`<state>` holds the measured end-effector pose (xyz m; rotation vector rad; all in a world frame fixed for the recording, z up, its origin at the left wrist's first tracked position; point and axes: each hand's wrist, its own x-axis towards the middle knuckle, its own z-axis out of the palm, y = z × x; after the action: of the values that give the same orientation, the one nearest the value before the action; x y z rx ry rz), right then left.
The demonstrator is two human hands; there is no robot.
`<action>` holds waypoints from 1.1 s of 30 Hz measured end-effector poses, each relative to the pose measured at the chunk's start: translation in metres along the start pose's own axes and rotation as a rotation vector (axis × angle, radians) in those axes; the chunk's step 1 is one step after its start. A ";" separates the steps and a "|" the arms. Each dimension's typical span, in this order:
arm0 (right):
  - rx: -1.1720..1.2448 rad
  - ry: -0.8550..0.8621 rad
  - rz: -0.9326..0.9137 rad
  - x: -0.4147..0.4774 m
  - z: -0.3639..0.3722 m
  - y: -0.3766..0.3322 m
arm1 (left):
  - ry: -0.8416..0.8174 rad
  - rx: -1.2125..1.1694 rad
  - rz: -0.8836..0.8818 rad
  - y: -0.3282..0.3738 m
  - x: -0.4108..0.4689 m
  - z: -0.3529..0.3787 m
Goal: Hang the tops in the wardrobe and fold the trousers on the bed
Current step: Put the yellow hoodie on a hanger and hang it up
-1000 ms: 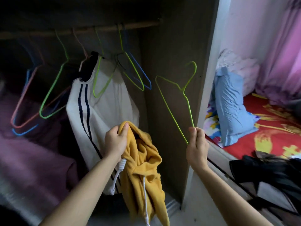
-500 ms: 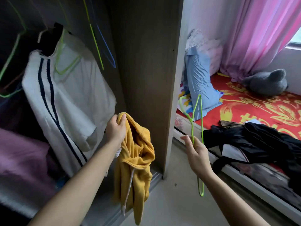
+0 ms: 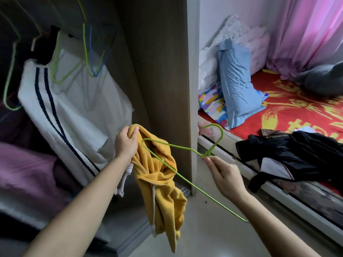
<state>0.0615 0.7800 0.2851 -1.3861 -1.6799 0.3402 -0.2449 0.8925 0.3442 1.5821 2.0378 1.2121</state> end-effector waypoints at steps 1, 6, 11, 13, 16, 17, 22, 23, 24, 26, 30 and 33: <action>-0.010 -0.027 -0.005 -0.001 0.002 0.001 | 0.001 0.015 0.006 0.000 0.000 -0.001; 0.006 -0.146 -0.029 0.008 0.011 -0.008 | -0.130 0.032 0.095 0.013 -0.011 -0.004; 0.142 -0.201 0.014 0.026 0.027 -0.030 | -0.317 -0.256 0.115 0.028 -0.011 -0.012; 0.267 -0.234 0.121 0.034 0.033 -0.040 | -0.387 -0.337 0.127 0.034 -0.005 -0.017; 0.328 -0.141 0.163 0.047 0.043 -0.048 | -0.370 -0.427 0.155 0.042 0.003 -0.024; 0.299 -0.158 0.148 0.050 0.046 -0.049 | -0.343 -0.468 0.150 0.045 0.007 -0.027; 0.010 -0.337 0.246 0.068 0.055 -0.045 | -0.294 -0.496 0.158 0.054 0.014 -0.034; 0.060 -0.251 0.233 0.074 0.055 -0.048 | -0.291 -0.476 0.154 0.053 0.012 -0.034; 0.155 -0.128 0.211 0.079 0.054 -0.052 | -0.285 -0.459 0.153 0.051 0.010 -0.033; 0.365 0.076 0.175 0.085 0.054 -0.059 | -0.268 -0.451 0.165 0.051 0.007 -0.032; 0.217 -0.286 0.267 0.086 0.060 -0.064 | -0.106 -0.299 0.355 0.072 0.012 -0.036; 0.121 -0.444 0.298 0.096 0.050 -0.059 | -0.007 -0.183 0.370 0.069 0.025 -0.040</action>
<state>-0.0108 0.8621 0.3424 -1.5480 -1.7604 0.9634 -0.2358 0.9002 0.4269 1.9189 1.6175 1.4660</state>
